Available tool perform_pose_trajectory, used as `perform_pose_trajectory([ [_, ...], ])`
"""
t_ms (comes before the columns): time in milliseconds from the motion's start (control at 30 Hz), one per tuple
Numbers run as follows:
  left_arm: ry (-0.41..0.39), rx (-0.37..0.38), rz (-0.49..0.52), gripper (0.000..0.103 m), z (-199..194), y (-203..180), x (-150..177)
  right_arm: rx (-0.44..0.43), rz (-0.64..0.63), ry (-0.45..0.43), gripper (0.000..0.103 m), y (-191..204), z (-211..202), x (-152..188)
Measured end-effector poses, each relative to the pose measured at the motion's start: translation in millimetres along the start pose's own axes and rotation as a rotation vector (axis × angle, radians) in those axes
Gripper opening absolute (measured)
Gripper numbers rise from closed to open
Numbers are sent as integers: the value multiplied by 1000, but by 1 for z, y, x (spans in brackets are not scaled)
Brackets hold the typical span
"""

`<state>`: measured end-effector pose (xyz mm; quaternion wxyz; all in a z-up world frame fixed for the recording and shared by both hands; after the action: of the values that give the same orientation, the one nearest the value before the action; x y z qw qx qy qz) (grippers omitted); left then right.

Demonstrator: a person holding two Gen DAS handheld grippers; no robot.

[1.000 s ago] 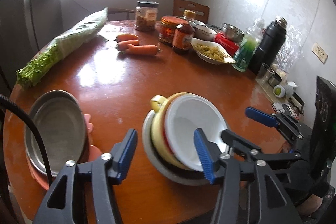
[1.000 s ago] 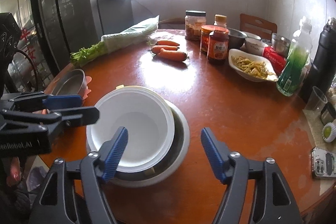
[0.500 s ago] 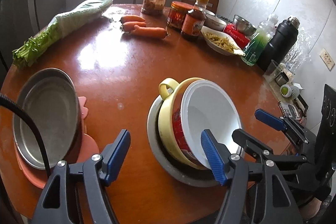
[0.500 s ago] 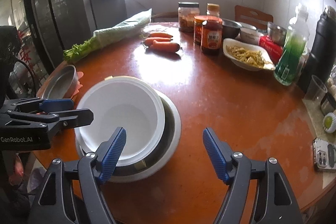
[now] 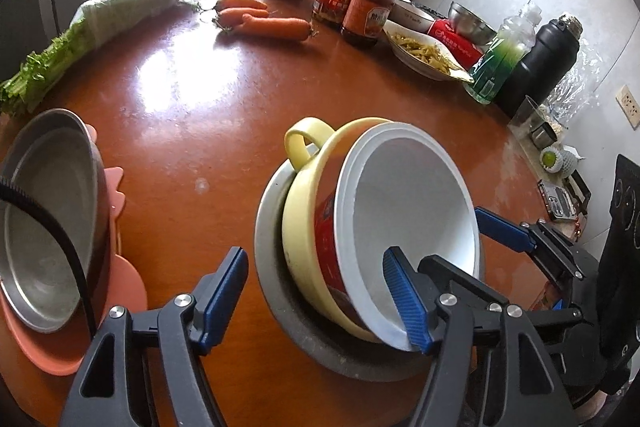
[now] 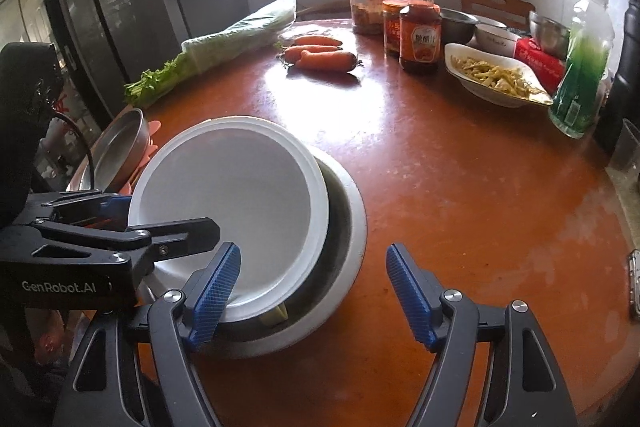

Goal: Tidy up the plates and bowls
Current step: 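Grip the rims of the nested bowls with the left tool and lift, then carry the nested bowls with the left tool onto the steel tray stack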

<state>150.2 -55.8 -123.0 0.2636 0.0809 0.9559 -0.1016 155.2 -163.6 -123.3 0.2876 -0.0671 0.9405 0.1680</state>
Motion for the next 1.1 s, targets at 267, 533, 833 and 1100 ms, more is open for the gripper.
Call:
perform_pose_trajectory([
  [267, 27, 28, -14, 64, 13, 0, 3, -45, -1, 21, 65, 6, 9, 3],
  [533, 26, 33, -5, 54, 16, -7, 0, -34, -19, 24, 60, 8, 13, 5],
  [833, -28, 1, 14, 54, -11, -2, -12, -57, -23, 0, 60, 17, 4, -8],
  [1100, -74, -17, 9, 54, -36, 10, -19, -64, -62, -32, 60, 38, -8, -23],
])
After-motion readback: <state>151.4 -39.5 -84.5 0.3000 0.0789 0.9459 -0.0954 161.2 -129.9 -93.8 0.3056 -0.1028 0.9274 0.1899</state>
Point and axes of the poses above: each gripper's, at about its wrist camera, not at the fingertips, and z roughly the way its jaws point, y to its left, x to its underside, the point moved 10 cm from there along z, roughly the way its jaws point, and after that the axes turned 12 degrees about z, right-handed, at the moved point
